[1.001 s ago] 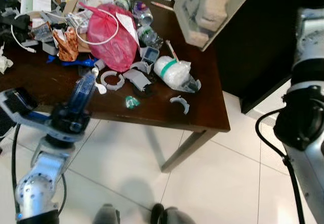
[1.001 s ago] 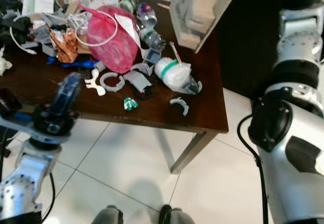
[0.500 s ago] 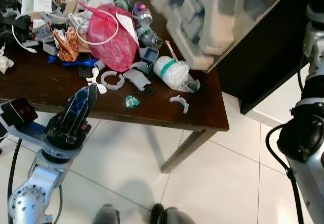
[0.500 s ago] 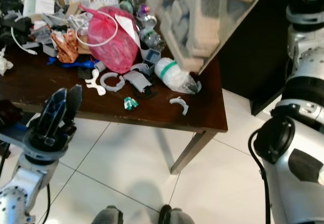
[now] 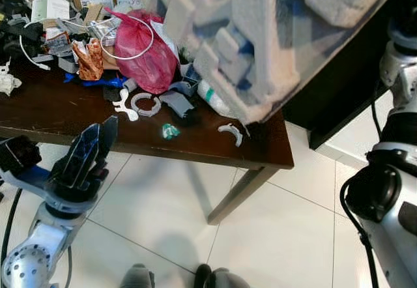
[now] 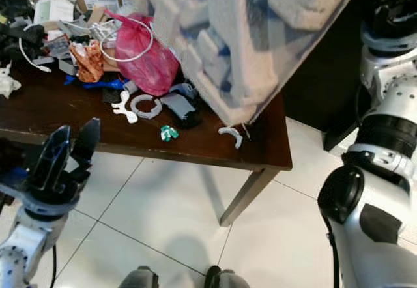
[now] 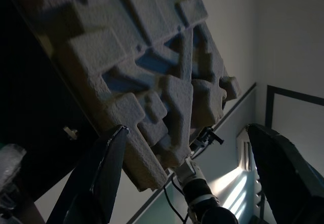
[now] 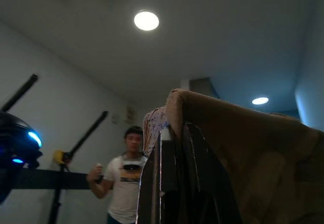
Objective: Picking trash to rubbish bin
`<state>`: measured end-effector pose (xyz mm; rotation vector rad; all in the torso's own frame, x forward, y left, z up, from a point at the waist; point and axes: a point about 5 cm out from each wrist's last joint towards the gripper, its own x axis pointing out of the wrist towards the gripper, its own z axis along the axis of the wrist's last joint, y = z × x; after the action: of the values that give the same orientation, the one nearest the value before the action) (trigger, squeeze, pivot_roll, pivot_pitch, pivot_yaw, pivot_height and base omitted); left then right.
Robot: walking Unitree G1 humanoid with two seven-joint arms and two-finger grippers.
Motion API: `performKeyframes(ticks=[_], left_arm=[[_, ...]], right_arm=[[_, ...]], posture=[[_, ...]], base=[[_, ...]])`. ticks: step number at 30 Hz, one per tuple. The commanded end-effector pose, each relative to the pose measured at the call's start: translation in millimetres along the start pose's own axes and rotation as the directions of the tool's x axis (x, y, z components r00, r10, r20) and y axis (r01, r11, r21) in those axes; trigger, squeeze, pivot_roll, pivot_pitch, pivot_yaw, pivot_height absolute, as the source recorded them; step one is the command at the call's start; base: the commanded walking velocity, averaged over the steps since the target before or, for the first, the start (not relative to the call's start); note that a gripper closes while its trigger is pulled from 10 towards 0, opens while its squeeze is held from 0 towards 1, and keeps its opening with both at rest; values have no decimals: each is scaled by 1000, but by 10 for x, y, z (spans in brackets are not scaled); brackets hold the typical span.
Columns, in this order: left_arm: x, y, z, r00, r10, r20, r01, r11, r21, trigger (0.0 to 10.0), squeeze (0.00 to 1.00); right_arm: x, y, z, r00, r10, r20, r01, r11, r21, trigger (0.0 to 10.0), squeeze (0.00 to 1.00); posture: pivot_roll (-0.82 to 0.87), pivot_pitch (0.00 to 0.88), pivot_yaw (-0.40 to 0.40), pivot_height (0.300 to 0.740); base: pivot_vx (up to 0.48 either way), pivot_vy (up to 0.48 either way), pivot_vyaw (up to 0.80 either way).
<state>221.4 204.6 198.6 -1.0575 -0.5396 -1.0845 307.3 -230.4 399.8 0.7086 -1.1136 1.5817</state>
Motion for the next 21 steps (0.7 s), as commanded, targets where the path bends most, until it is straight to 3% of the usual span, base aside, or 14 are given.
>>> performKeyframes(ticks=[1, 3, 4, 14, 21], left_arm=[[-22, -34, 1, 999, -6, -33, 6, 1000, 2, 10000, 1000], [-19, -36, 11, 999, -13, -39, 14, 1000, 12, 10000, 1000], [-17, -37, 12, 999, -17, -42, 18, 1000, 14, 10000, 0], [-33, -64, 15, 998, -42, -46, 43, 999, 17, 10000, 0], [-45, -68, 21, 997, -42, -60, 44, 998, 38, 10000, 0]], right_arm=[[41, 63, 41, 999, 47, 7, -47, 999, -11, 0, 0], [46, 55, -39, 999, 48, 13, -48, 998, 27, 0, 0], [49, 54, -71, 999, 49, 20, -50, 998, 46, 0, 0], [76, 105, -167, 991, 121, 61, -130, 975, 178, 0, 0], [140, 182, -169, 979, 185, 86, -200, 954, 222, 0, 0]], posture=[[259, 138, -130, 740], [259, 138, -133, 740], [260, 138, -133, 740], [254, 137, -141, 740], [251, 139, -142, 740]], base=[[0, 0, 0], [0, 0, 0], [0, 0, 0], [0, 0, 0], [0, 0, 0]])
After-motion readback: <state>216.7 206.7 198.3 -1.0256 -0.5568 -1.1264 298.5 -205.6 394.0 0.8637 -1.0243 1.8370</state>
